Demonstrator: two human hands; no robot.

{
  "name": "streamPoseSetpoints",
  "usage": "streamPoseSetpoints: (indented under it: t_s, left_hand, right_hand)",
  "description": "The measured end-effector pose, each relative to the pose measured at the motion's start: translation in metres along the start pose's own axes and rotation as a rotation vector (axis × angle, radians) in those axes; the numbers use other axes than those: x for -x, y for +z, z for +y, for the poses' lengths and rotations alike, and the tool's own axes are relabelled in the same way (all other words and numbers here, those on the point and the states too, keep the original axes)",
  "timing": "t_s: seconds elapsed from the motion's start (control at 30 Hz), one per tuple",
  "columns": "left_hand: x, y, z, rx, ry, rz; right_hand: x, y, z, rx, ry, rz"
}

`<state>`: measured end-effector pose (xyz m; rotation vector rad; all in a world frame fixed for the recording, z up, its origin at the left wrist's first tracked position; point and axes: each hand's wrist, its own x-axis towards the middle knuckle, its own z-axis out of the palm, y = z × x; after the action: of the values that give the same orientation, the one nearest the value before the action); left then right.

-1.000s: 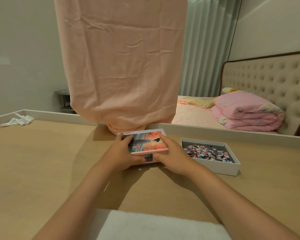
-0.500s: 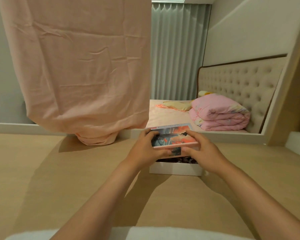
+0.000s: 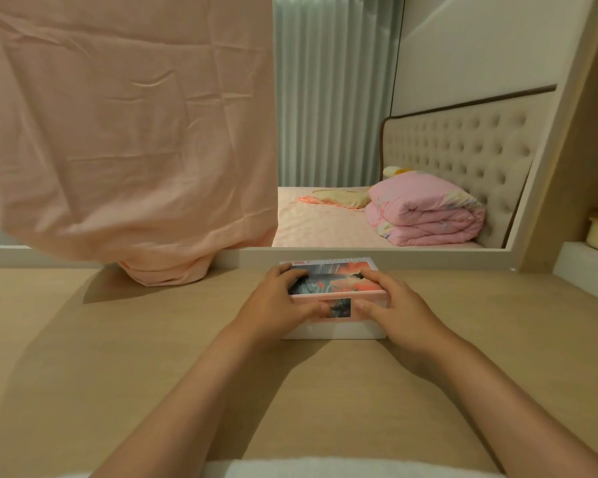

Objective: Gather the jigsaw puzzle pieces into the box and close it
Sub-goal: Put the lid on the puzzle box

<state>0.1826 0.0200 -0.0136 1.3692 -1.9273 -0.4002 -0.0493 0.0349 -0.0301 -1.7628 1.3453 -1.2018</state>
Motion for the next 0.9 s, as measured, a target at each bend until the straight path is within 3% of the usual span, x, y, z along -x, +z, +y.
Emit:
streamPoseSetpoints:
  t_s: [0.1,0.3,0.4,0.5,0.57,0.9]
  left_hand:
    - [-0.001,0.0,0.006,-0.053,0.001,-0.025]
    - [-0.021,-0.021,0.026,-0.162,0.007,0.018]
    - [-0.045,-0.019,0.035,-0.269,-0.003,-0.117]
    - [-0.058,-0.003,0.034,-0.42,-0.035,-0.342]
    - [-0.061,0.006,0.027,-0.448,-0.051,-0.407]
    - [-0.053,0.021,0.012,-0.511,0.017,-0.373]
  right_hand:
    - [0.001,-0.004,-0.001,0.063,-0.001,-0.024]
    - [-0.015,-0.021,-0.028,0.477,-0.03,0.026]
    - [-0.038,-0.02,-0.044,0.585,-0.015,-0.052]
    - [-0.06,-0.01,-0.047,0.651,0.044,-0.226]
    - [-0.068,-0.005,-0.04,0.692,0.077,-0.324]
    - [-0.058,0.002,-0.007,0.675,0.087,-0.291]
